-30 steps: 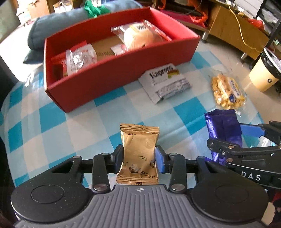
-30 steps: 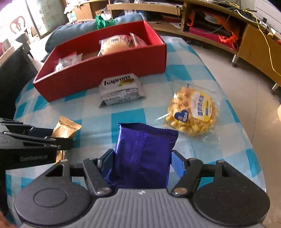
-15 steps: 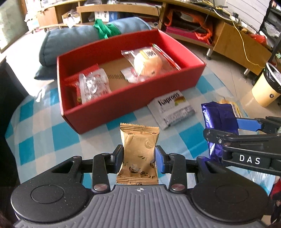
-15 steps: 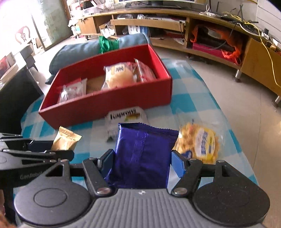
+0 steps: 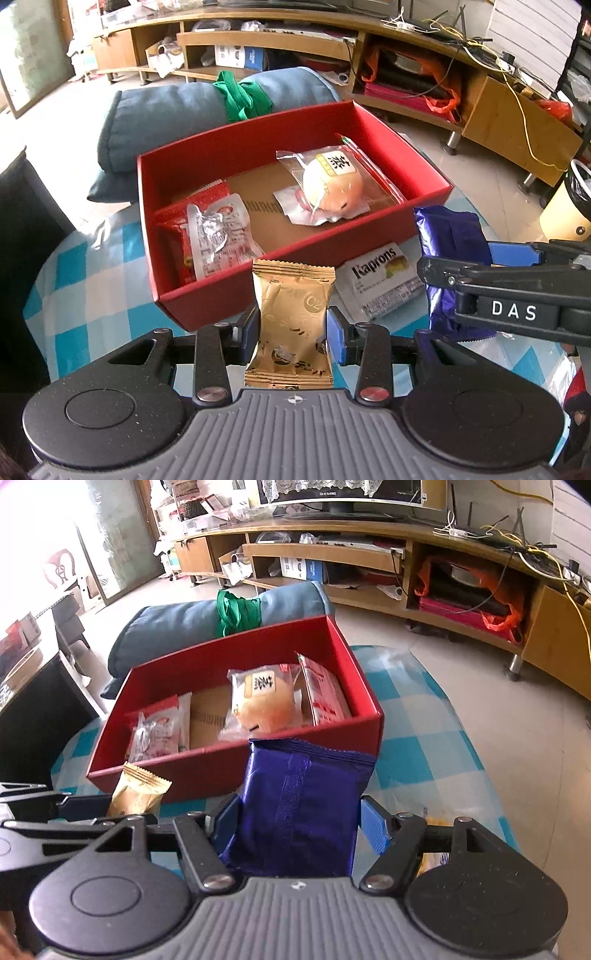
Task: Organize snacks
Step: 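Lift both packs and carry them over the red tray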
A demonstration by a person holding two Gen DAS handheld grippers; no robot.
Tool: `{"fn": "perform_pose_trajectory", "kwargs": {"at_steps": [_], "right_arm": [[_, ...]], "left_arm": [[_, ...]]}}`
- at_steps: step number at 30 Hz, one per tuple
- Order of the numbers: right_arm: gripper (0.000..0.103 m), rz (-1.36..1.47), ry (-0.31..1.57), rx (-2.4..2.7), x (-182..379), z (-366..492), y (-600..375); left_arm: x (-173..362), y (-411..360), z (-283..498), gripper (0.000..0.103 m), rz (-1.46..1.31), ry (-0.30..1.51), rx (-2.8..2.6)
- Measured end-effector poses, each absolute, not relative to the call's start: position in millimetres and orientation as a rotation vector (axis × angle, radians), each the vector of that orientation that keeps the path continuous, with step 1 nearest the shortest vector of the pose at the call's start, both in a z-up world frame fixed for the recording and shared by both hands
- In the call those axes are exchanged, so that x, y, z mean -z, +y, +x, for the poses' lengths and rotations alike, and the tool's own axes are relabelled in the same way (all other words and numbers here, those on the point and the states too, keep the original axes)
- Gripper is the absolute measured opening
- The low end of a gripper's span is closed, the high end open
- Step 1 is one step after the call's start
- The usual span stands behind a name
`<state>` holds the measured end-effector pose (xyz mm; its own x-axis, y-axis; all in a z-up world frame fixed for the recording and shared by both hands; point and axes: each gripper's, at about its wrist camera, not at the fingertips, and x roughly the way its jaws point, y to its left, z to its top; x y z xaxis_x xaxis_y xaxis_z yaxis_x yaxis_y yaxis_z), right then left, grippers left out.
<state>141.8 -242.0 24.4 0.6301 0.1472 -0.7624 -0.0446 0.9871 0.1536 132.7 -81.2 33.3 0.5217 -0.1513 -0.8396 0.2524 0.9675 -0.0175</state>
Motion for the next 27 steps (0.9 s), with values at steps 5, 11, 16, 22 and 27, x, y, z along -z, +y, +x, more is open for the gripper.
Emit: {"fn": "perform_pose_trajectory", "kwargs": {"at_steps": [5,11,16,22,27], "right_arm": [[0.068,0.119,0.886,-0.124,-23.8,149.4,-241.1],[0.068,0.120,0.876,-0.138,-27.1,158.1,-240.3],[0.068,0.122,0.866,-0.145,-30.2,167.7,-239.7],[0.068,0.119,0.858,-0.154,-32.2,176.7,-238.0],[0.068,0.115,0.844,-0.158,-36.0,185.9,-237.9]], "left_arm": [[-35.9,-79.5,140.3,0.047,0.109,0.986,0.229],[-42.6,-80.3,148.3,0.047,0.108,0.965,0.226],[-47.9,-78.7,156.6,0.047,0.095,0.949,0.215],[-50.3,-77.7,166.8,0.047,0.090,0.942,0.206],[-51.9,-78.1,173.1,0.047,0.094,0.933,0.202]]}}
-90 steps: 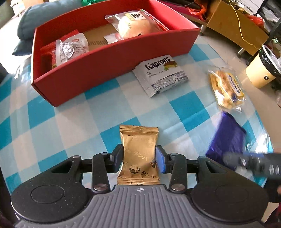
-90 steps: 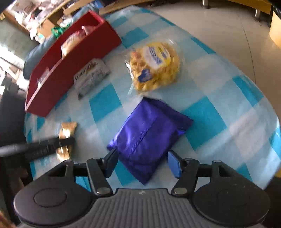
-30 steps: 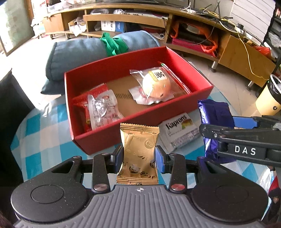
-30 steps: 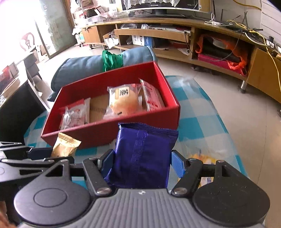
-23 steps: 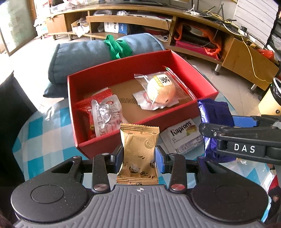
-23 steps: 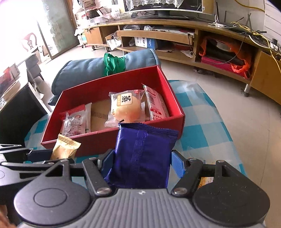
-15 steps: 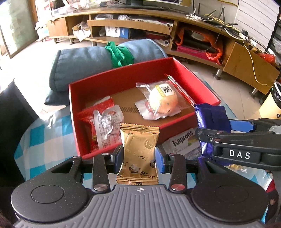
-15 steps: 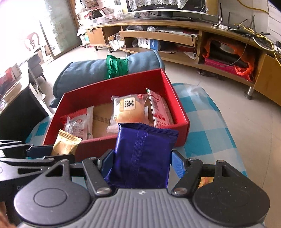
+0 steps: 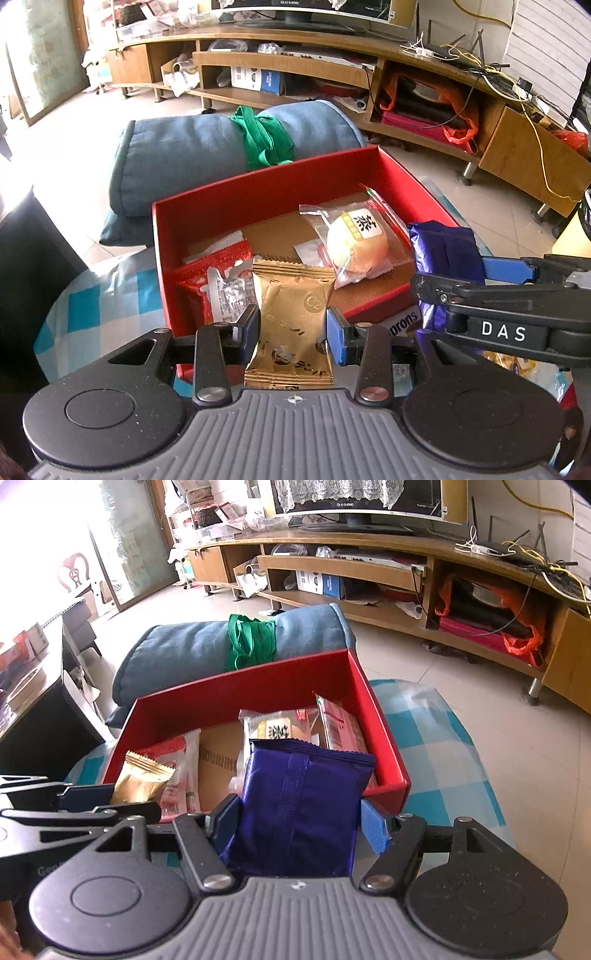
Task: Organize snacks
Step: 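Lift both packs and carry them over the red tray, then lower the gold packet into the tray and open the left tool while the right tool lowers the purple pack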
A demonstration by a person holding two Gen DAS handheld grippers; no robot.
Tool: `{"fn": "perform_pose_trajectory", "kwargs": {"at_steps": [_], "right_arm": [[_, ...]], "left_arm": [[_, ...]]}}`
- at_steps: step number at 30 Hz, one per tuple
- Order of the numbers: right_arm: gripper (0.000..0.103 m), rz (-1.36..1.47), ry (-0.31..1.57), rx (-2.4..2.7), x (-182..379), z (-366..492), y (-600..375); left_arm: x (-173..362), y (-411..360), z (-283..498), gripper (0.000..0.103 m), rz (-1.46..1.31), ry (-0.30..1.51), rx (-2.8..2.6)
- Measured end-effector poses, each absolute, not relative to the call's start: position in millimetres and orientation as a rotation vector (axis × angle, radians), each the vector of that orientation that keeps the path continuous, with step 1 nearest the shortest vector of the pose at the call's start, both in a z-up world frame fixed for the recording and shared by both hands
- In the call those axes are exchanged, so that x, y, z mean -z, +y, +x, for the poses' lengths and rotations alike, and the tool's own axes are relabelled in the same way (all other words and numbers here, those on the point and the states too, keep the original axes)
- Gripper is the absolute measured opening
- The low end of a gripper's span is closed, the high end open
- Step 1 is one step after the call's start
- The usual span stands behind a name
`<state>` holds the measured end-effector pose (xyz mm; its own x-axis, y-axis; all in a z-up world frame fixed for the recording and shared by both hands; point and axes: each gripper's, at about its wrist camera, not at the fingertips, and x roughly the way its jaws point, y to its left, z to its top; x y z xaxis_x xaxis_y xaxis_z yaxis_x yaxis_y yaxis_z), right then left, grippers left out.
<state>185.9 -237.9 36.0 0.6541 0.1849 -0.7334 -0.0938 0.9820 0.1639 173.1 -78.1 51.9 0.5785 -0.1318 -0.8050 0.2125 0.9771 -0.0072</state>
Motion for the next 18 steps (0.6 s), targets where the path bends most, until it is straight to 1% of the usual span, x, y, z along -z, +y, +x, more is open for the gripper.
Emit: {"fn": "perform_pose_trajectory", "kwargs": {"at_steps": [18], "right_arm": [[0.068,0.100,0.838,-0.165,-33.0,220.2,-235.6]], "left_arm": [[-53.1,-70.3,202.4,0.047,0.071,0.922,0.167]]}}
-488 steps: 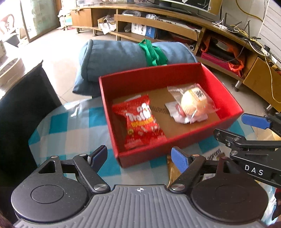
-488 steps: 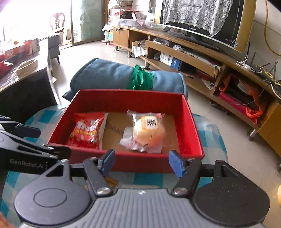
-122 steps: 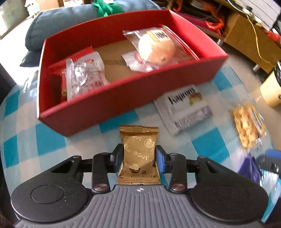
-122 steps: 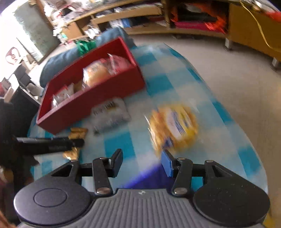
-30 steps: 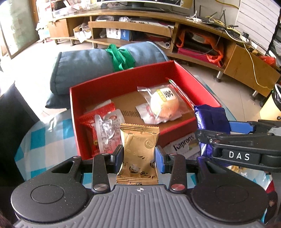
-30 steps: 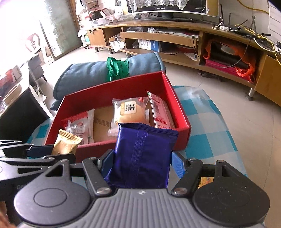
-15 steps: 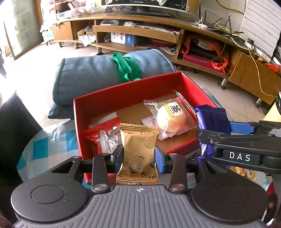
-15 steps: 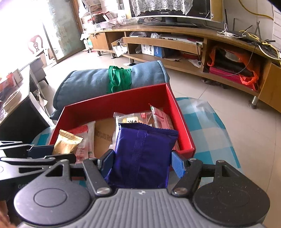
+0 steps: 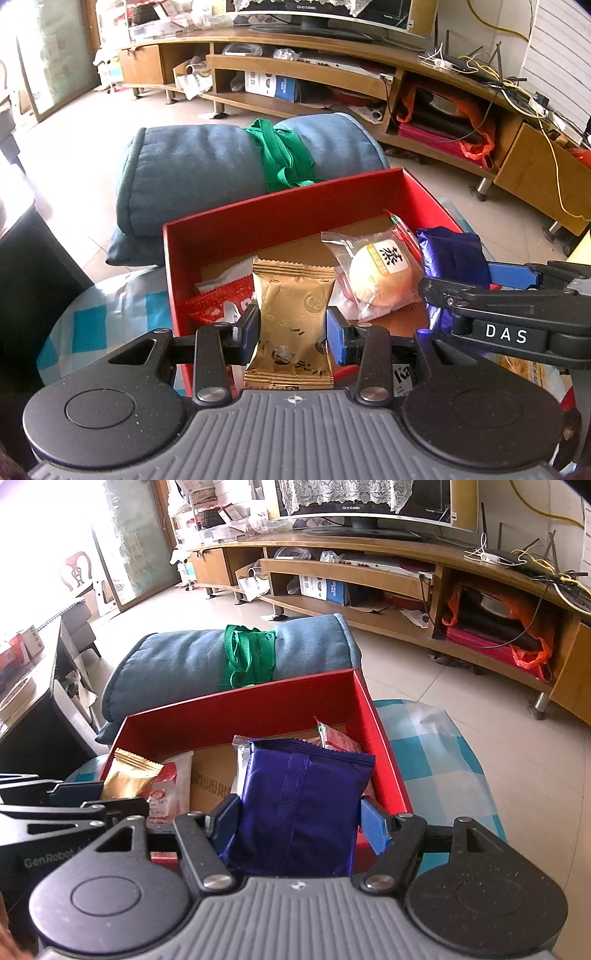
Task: Organize snacks
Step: 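Lower the gold packet into the tray and open the left tool while the right tool lowers the purple pack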
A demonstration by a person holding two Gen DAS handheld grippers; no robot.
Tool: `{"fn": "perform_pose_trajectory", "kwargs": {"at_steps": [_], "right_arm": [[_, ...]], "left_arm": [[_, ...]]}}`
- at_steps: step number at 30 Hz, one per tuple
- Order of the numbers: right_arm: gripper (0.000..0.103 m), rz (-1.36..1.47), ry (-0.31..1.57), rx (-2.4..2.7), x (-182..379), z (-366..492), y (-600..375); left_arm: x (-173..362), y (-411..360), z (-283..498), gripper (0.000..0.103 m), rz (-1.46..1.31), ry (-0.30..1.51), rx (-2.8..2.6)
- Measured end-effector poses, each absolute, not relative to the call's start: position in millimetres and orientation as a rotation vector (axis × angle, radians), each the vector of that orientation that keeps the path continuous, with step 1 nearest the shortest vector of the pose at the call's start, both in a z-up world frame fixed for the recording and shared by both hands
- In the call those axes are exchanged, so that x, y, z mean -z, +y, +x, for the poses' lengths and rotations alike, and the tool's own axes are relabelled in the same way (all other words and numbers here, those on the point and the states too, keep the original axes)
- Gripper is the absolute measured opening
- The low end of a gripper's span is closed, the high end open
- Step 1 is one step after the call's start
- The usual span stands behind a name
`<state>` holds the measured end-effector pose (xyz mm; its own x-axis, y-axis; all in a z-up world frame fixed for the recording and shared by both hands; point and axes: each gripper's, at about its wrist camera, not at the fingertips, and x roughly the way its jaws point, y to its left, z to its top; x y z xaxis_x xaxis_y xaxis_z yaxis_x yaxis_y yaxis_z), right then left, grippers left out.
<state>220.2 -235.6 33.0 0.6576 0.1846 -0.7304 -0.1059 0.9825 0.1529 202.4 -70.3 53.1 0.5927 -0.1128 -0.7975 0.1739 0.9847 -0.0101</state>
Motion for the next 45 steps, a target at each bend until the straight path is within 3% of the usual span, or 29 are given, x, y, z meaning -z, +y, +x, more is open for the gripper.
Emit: {"fn": "perform_pose_trajectory", "kwargs": {"at_steps": [24,37,45], "right_arm": [[0.068,0.014,0.859,-0.212,-13.0,280.8,-197.7],[0.069,-0.006,0.867,-0.203,-10.4,292.0,-195.7],[0.069,0.007,0.860,-0.203,-14.9,294.5,-197.3]], "left_arm": [[-25.0,-62.0,244.8,0.047,0.057,0.982,0.093],[-19.7,-58.3,251.4,0.059,0.037,0.998,0.072],[-25.1,-56.8,248.5,0.071,0.039,0.982,0.064]]}}
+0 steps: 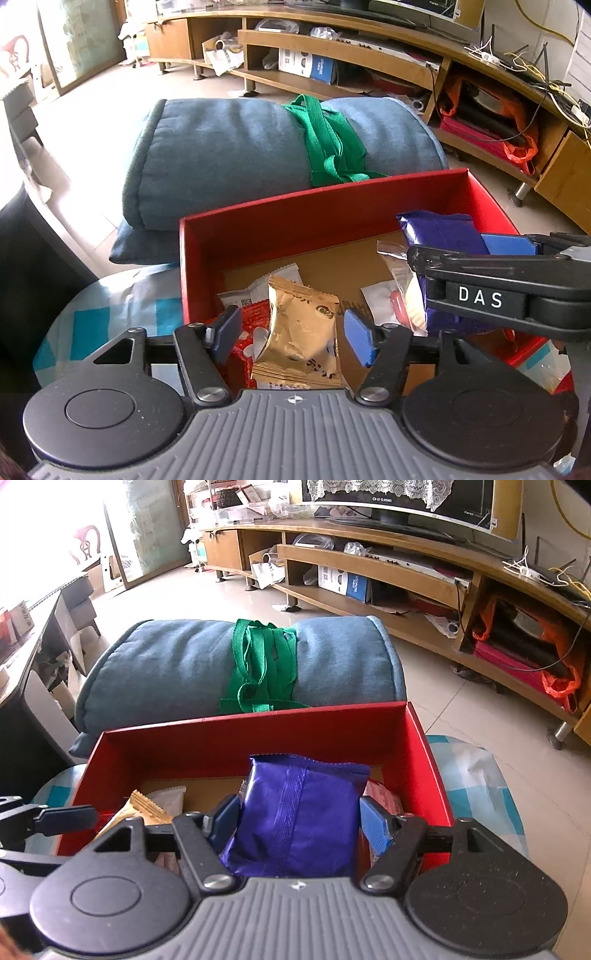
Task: Organize snacks
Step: 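Lower the gold packet into the tray and open the left tool while the right tool lowers the purple pack, then release the purple pack into the tray with the right tool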
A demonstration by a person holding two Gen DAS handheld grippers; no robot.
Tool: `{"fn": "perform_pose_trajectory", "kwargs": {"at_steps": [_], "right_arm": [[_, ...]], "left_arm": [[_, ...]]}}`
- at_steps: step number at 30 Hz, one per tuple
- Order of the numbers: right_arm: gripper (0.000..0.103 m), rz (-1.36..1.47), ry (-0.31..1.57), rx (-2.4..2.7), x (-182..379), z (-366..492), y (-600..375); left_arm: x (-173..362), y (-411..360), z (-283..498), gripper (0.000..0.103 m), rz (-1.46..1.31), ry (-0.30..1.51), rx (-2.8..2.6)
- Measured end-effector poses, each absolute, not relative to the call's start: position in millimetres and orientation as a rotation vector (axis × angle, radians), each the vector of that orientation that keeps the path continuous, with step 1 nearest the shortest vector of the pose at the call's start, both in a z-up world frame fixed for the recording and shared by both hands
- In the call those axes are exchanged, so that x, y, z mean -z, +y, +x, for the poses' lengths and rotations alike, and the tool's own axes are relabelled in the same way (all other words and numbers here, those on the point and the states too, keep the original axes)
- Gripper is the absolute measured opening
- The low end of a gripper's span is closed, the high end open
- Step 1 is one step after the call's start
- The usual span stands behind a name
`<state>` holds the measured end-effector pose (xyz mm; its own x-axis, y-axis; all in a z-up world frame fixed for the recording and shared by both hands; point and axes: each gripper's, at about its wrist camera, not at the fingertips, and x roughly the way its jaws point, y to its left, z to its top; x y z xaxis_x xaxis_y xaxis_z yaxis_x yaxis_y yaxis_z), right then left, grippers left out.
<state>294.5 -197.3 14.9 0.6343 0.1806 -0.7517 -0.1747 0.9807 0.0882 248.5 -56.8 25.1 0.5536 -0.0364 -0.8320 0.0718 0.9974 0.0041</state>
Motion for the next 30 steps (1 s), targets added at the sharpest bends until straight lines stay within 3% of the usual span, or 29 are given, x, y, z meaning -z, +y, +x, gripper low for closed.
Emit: {"fn": "perform_pose_trajectory", "kwargs": {"at_steps": [8,11,22,30], "right_arm": [[0.072,-0.003,0.843,-0.197,-25.9,292.5,-197.0],[0.079,-0.017,0.854,-0.212,-26.6,294.5,-194.6],[0.080,-0.002,0.825,-0.177,-44.7,283.6,-208.8],[0.080,-0.014,0.829,-0.119,-52.6,230.6,-249.5]], "left_arm": [[-31.2,-52.9,244.5,0.075,0.027,0.971,0.062],[-33.6,-51.6,243.6,0.076,0.018,0.969,0.064],[-39.4,-50.4,235.2,0.077,0.004,0.966,0.092],[-46.0,-84.1,207.3,0.077,0.036,0.963,0.224]]}}
